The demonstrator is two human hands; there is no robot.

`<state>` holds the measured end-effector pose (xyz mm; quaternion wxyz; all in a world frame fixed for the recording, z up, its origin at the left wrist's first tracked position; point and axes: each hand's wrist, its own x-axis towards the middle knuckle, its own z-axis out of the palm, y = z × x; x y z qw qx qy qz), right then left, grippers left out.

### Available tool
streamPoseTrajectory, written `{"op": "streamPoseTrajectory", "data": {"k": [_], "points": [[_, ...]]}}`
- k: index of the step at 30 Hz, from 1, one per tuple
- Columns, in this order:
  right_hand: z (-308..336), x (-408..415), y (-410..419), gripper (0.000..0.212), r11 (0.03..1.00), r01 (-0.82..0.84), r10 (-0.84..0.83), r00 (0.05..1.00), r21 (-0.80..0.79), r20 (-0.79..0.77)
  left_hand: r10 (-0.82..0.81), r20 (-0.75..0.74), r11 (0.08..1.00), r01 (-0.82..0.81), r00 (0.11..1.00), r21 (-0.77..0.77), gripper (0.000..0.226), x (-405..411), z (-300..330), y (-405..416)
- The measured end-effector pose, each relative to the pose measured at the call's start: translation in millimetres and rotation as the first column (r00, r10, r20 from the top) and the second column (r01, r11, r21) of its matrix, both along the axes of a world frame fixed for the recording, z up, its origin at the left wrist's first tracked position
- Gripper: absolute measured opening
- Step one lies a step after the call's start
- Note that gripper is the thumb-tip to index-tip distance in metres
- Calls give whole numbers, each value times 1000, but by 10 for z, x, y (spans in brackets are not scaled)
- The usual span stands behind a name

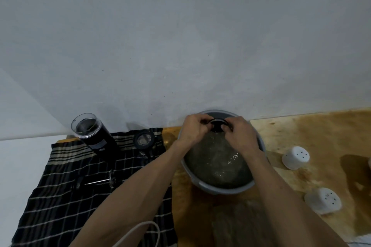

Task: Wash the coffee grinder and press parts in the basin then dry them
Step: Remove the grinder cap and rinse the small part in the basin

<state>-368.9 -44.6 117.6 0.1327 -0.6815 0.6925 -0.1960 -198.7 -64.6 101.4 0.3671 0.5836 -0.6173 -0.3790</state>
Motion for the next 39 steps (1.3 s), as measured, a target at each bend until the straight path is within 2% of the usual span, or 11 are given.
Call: {"op": "streamPoseTrajectory", "data": {"k": [5,8,10,12,16,20,26,30,35,37,39], "points": [[298,23,49,24,965,59,-18,987,-254,162,3,-134,947,-46,991,-319,20,59,404,13],[262,16,86,17,905,61,32,977,-420,210,22,-37,860,-37,999,-509,19,59,377,25],[2,14,127,18,969,-55,73,995,-242,64,-21,213,881,119,977,-458,21,108,98,79],[-268,35,253,21,998,-56,52,995,-40,-88,17,371,923,127,928,-362,25,168,-258,192],[-316,-10,221,21,961,-15,42,995,-276,91,45,259,889,80,965,-452,23,165,-321,145],[-430,-50,304,21,993,-3,4,1000,-120,6,-32,382,925,173,924,-339,27,148,-305,172],[-307,-55,285,20,998,-6,14,989,-56,147,-74,246,927,158,967,-341,23,145,-250,212],[-40,-22,289,20,942,-122,-114,760,312,640,-96,123,970,121,988,-212,23,195,-133,309],[299,321,231,19,829,-301,-289,491,471,822,-108,-4,989,107,994,-103,28,702,114,535],[314,543,221,20,812,-352,-283,460,465,842,-80,-42,995,78,996,-54,30,993,149,698],[264,798,229,22,787,-404,-231,509,467,829,-31,-9,999,31,999,14,34,1281,99,827]]}}
